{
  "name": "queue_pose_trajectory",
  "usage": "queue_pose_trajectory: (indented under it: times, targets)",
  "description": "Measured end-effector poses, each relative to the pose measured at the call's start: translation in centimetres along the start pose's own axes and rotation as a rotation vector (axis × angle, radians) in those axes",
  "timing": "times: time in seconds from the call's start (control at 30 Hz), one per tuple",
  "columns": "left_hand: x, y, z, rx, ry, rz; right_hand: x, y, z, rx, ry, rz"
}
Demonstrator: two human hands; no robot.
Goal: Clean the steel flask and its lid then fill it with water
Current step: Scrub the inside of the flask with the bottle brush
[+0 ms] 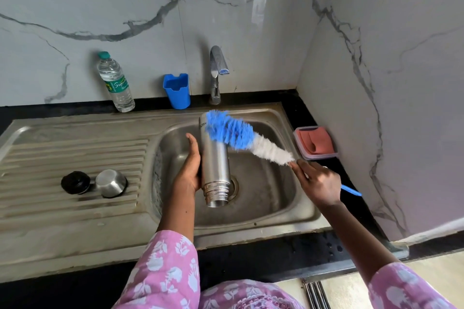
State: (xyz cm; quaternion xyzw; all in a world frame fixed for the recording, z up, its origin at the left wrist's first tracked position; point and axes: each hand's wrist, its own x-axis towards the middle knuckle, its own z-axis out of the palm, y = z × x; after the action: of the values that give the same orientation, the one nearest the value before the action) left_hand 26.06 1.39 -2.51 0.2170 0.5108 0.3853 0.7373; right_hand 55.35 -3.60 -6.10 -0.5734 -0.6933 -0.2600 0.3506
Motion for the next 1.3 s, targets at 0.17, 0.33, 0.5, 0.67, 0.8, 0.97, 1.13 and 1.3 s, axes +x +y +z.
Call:
queue_pose_trajectory:
  times: [0.17,0.33,0.5,0.67,0.8,0.97,1.13,1.3]
  targets:
    - [-0.6,0.0,0.7,-0.016,0.003,0.028,0.7,-0.4,0.5,0.0,0.025,-0.021]
    - [-0.6,0.3,0.0,0.043,0.042,0.067,-0.1,1.0,-0.4,0.062,0.026,-0.152]
    - [-1.0,0.4,0.3,0.037,0.009,0.091,1.5,-1.0,0.9,-0.053,0.049,-0.008]
    - [-1.0,0.4,0.4,0.071,0.003,0.097,2.4,-2.2,1.3,-0.103,0.04,0.026]
    - [-1.0,0.4,-0.2,0.076,0.019,0.08,1.2,-1.1,1.2,-0.07,0.05,-0.004]
    - [-1.1,0.3,0.4,0.094,-0.034,0.062,2.5,-2.3,1.9,-0.104,0.033,0.056]
    - [-0.7,0.3,0.0,0.052,-0.009,0.11,2.4,-2.6,1.7,-0.087,0.024,0.046]
    - [-0.5,0.5,-0.4,-0.018,-0.002,0.153,1.2,-1.6,1.7,-0.092,0.002,0.022]
